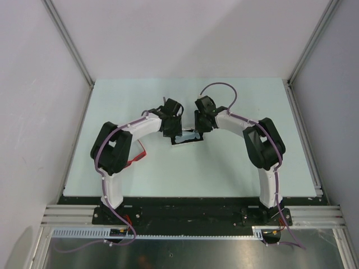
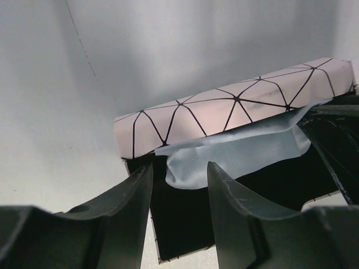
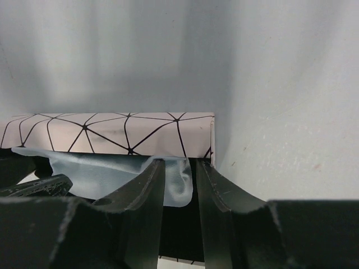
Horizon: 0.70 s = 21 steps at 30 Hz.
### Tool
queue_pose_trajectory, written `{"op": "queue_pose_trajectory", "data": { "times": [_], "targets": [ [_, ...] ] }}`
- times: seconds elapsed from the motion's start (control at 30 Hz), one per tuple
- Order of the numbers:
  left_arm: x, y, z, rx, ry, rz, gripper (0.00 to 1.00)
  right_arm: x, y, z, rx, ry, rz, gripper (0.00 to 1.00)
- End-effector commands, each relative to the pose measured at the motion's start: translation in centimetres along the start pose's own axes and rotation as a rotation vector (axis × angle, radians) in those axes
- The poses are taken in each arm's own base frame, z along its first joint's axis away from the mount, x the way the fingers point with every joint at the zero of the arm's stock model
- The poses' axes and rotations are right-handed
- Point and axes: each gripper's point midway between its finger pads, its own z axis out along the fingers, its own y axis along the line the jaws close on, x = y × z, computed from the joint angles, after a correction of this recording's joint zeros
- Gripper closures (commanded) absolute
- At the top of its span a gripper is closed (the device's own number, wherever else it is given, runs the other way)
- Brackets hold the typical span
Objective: Organize the sunglasses
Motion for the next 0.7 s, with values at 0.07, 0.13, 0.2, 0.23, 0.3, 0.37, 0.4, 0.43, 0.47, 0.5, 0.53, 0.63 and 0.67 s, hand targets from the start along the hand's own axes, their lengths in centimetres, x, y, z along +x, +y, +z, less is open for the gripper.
{"op": "queue_pose_trajectory", "data": {
  "times": [0.07, 0.13, 0.2, 0.23, 0.3, 0.37, 0.4, 0.43, 0.47, 0.5, 0.53, 0.63, 0.67],
  "targets": [
    [-1.6, 0.1, -2.7, -0.011, -0.073, -0.001, 0.50, -4.7, 0.0, -3.7, 0.028, -0.148, 0.015, 0.65],
    [-1.6, 0.2, -2.7, -0.009, -0.072, -0.001, 0.50, -4.9, 0.1, -3.9, 0.028, -0.157, 0.018, 0.65],
    [-1.4, 0.1, -2.8, -0.005, -0.066, 0.000, 0.51, -5.1, 0.1, -4.2, 0.029, -0.164, 0.020, 0.65],
    [-1.4, 0.0, -2.8, -0.003, -0.069, 0.000, 0.53, -5.1, 0.3, -4.3, 0.024, -0.165, 0.019, 0.67],
    [-1.5, -0.1, -3.0, 0.005, -0.071, 0.000, 0.58, -4.9, 0.4, -4.1, 0.019, -0.156, 0.014, 0.73],
    [-1.6, -0.4, -3.1, 0.019, -0.070, 0.004, 0.65, -4.3, 0.8, -3.8, 0.005, -0.137, 0.000, 0.85],
    [-1.5, -0.4, -3.1, 0.020, -0.066, 0.006, 0.67, -4.2, 1.0, -3.9, 0.001, -0.134, -0.006, 0.87],
    [-1.4, -0.6, -2.9, 0.031, -0.055, 0.008, 0.69, -3.9, 1.2, -3.8, -0.004, -0.126, -0.013, 0.91],
    [-1.3, -0.8, -3.0, 0.040, -0.052, 0.009, 0.73, -3.5, 1.4, -3.6, -0.008, -0.115, -0.018, 0.93],
    [-1.2, -1.0, -3.0, 0.047, -0.048, 0.010, 0.74, -3.3, 1.6, -3.5, -0.010, -0.111, -0.022, 0.94],
    [-1.1, -1.2, -2.9, 0.055, -0.041, 0.012, 0.75, -2.9, 1.7, -3.2, -0.012, -0.102, -0.026, 0.94],
    [-0.9, -1.7, -2.5, 0.075, -0.029, 0.029, 0.75, -2.3, 1.9, -2.9, -0.027, -0.080, -0.030, 0.93],
    [-1.2, -2.1, -2.5, 0.086, -0.030, 0.030, 0.75, -2.2, 1.9, -2.7, -0.030, -0.078, -0.029, 0.92]
  ]
}}
